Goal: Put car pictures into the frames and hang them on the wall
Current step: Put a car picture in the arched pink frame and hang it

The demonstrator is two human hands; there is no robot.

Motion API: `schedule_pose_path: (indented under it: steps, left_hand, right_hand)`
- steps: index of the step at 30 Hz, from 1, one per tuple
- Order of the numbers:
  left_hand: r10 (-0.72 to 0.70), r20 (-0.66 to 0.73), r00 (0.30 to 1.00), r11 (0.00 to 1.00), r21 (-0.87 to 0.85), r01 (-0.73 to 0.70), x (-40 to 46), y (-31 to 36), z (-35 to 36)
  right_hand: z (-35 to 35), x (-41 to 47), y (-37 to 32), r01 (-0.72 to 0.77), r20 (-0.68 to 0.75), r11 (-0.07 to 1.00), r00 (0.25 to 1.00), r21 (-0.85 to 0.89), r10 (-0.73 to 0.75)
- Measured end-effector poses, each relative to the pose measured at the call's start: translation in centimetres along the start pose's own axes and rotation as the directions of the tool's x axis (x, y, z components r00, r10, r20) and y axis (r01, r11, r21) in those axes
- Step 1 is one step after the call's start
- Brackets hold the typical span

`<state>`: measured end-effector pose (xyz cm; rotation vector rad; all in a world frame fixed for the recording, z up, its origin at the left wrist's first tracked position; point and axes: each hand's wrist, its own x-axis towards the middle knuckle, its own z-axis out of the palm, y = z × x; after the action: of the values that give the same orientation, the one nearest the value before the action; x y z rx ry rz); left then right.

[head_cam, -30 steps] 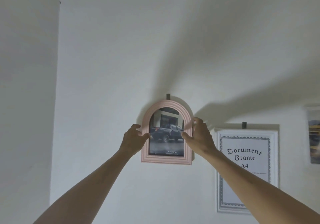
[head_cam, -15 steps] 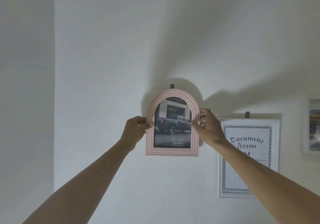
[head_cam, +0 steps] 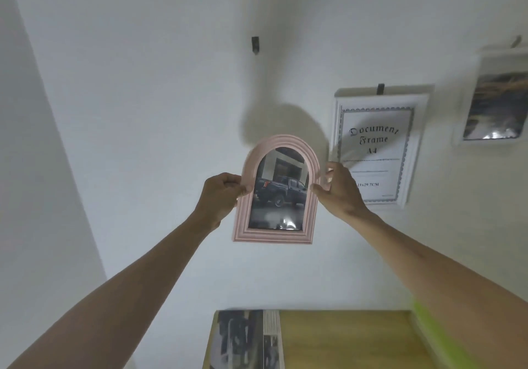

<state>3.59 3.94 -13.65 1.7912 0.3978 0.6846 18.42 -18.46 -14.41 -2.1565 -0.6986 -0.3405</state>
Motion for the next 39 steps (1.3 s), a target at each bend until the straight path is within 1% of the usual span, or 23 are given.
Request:
schedule_pose_path:
  steps: [2,4,7,9,12,15,18,20,22,24,26,28,30,32,34,36,39]
  left_hand:
    - [-0.002,0.018,1.000,0.997,0.071,0.001,-1.8,-1.7,1.3]
    - [0.019,0.025,1.000,0.987,0.158,-0.023,-3.8,-3.2,3.0]
    - [0.081,0.007,0.997,0.952,0.296,-0.079,-7.2,-4.8,5.8]
    - [0.111,0.006,0.994,0.939,0.327,-0.107,-9.6,-5.8,7.9]
    - [0.153,0.055,0.987,0.888,0.432,-0.161,-12.7,-7.3,11.2]
    - [0.159,0.107,0.982,0.833,0.519,-0.191,-15.3,-8.7,14.5]
    - [0.184,0.198,0.963,0.744,0.612,-0.268,-17.7,-9.8,16.9]
    - [0.235,0.267,0.935,0.713,0.607,-0.352,-19.2,-10.6,17.9]
    - [0.273,0.333,0.903,0.696,0.580,-0.424,-20.7,-11.5,18.4]
    - [0.267,0.355,0.896,0.693,0.575,-0.435,-21.9,-12.7,18.5]
    - [0.233,0.323,0.918,0.725,0.571,-0.385,-22.6,-14.0,18.1]
    - [0.156,0.249,0.956,0.783,0.558,-0.274,-23.1,-15.0,17.3]
    - [0.068,0.160,0.985,0.814,0.562,-0.148,-23.4,-15.4,16.3]
    - [-0.043,0.105,0.994,0.823,0.567,-0.024,-23.4,-15.8,15.1]
    - [-0.167,0.095,0.981,0.831,0.549,0.088,-23.1,-16.4,13.8]
    - [-0.241,0.112,0.964,0.867,0.471,0.162,-22.8,-16.8,12.6]
    - [-0.234,0.136,0.963,0.942,0.279,0.190,-22.1,-16.5,11.2]
  right_hand:
    - [0.1,-1.8,0.7,-0.011,0.012,0.999,1.000,-0.031,0.011]
    - [0.2,-3.6,0.8,-0.024,0.063,0.999,0.998,0.047,0.021]
    - [0.3,-6.3,0.2,-0.156,0.235,0.966,0.966,0.204,0.106]
    - [1.0,-7.8,0.1,-0.244,0.311,0.934,0.937,0.260,0.158]
    - [2.1,-9.6,1.0,-0.328,0.312,0.904,0.920,0.274,0.239]
    - [2.3,-11.3,3.0,-0.407,0.314,0.860,0.897,0.308,0.312]
    - [1.4,-13.1,5.7,-0.444,0.330,0.845,0.878,0.298,0.345]
    - [0.6,-14.1,7.5,-0.470,0.354,0.831,0.863,0.298,0.361]
    - [-0.3,-15.2,9.2,-0.510,0.399,0.790,0.839,0.339,0.370]
    - [-1.3,-16.4,10.3,-0.519,0.442,0.773,0.827,0.365,0.346]
    - [-2.2,-17.6,11.2,-0.509,0.477,0.769,0.824,0.386,0.305]
    - [-2.7,-18.6,12.0,-0.515,0.506,0.754,0.815,0.407,0.284]
    - [-2.9,-19.4,12.7,-0.534,0.533,0.736,0.799,0.415,0.279]
    - [-3.0,-20.0,13.4,-0.566,0.561,0.703,0.778,0.430,0.283]
    - [-3.0,-20.2,13.8,-0.596,0.591,0.673,0.755,0.438,0.285]
    - [-2.8,-20.0,14.2,-0.613,0.619,0.658,0.736,0.436,0.275]
    - [-2.3,-19.5,14.5,-0.615,0.621,0.668,0.731,0.419,0.283]
